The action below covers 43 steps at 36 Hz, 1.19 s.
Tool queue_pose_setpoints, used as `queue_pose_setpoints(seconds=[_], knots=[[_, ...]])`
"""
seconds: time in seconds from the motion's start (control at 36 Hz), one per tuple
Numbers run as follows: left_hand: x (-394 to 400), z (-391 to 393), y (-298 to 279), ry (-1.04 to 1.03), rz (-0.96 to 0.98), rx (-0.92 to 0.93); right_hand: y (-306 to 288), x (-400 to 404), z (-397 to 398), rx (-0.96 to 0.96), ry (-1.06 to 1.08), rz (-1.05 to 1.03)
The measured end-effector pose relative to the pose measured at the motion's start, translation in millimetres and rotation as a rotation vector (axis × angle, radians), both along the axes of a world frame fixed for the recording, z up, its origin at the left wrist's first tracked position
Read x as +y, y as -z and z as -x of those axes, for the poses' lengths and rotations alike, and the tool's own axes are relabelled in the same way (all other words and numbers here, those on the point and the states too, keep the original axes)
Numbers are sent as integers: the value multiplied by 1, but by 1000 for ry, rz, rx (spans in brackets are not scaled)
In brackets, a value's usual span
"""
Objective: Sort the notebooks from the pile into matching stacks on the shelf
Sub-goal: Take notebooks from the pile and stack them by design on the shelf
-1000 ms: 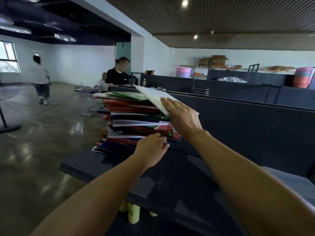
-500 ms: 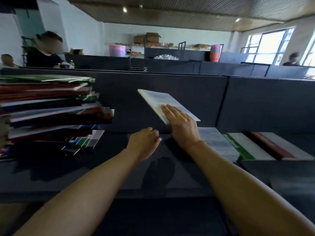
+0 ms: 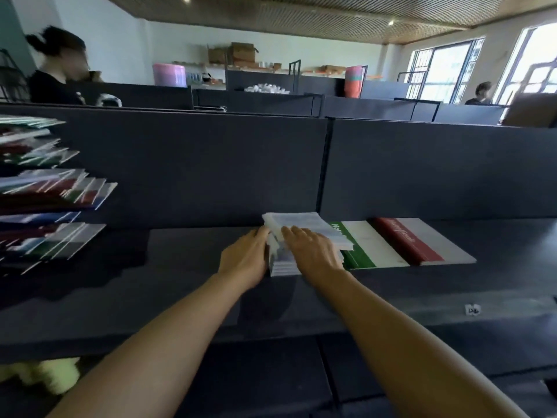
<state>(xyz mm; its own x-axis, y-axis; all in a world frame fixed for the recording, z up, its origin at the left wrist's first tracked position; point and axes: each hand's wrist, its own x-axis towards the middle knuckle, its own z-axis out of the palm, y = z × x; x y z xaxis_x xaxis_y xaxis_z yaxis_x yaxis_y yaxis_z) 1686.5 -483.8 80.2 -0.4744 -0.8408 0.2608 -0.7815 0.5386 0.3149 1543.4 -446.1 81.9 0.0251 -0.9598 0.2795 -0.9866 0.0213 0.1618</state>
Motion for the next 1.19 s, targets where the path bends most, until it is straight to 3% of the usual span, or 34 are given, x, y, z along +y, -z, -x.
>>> queue_pose_setpoints(seconds=[0.06,0.19,0.39,0.53,0.72,0.94,1.19], knots=[[2,4,6,-23,-54,41,11,-3,-1,-15,-35,-101],[-3,9,15,-94,-109,91,12,1,10,-295,-153,-167],[-9,9,16,14,-238,176,-7,13,51,-567,226,213],[-6,14,12,106,-369,205,5,15,62,-552,247,139],[-23,21,21,159,-322,120,22,11,63,-442,235,5],[-39,27,25,213,-322,38,25,1,62,-568,310,-94],[-39,24,14,203,-316,-31,14,-3,61,-337,322,-36]])
